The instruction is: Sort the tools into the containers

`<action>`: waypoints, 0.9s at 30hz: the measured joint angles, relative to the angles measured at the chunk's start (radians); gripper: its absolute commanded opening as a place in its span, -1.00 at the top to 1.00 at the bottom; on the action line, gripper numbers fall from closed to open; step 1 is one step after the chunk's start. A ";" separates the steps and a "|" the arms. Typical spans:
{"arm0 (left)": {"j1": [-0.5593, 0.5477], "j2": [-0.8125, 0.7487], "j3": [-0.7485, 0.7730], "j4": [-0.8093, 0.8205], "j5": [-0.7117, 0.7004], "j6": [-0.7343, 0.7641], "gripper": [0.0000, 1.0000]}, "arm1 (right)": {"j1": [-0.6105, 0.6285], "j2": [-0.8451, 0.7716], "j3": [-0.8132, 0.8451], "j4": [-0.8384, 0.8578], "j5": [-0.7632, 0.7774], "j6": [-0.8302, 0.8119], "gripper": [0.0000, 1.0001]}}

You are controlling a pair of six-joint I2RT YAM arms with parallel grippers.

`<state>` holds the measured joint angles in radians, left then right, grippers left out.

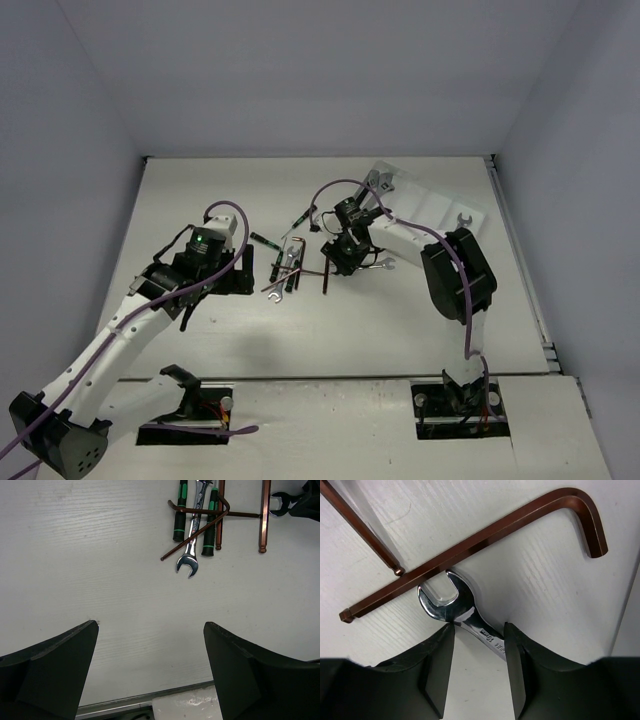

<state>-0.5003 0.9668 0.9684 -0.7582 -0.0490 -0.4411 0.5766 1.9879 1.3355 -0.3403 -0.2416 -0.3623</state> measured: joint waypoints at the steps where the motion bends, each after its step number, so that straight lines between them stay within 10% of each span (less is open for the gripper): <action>1: 0.000 0.000 0.000 0.000 0.000 0.002 -0.69 | 0.001 -0.005 -0.008 0.006 0.001 0.025 0.44; 15: 0.000 0.006 0.000 0.000 -0.003 0.015 -0.69 | 0.006 -0.041 -0.051 0.015 0.082 0.514 0.47; 27: 0.000 -0.005 -0.016 0.002 -0.008 0.023 -0.69 | 0.042 -0.024 -0.016 -0.128 0.188 0.519 0.31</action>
<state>-0.5003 0.9619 0.9524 -0.7566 -0.0571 -0.4178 0.6184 1.9636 1.3195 -0.4684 -0.0541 0.1568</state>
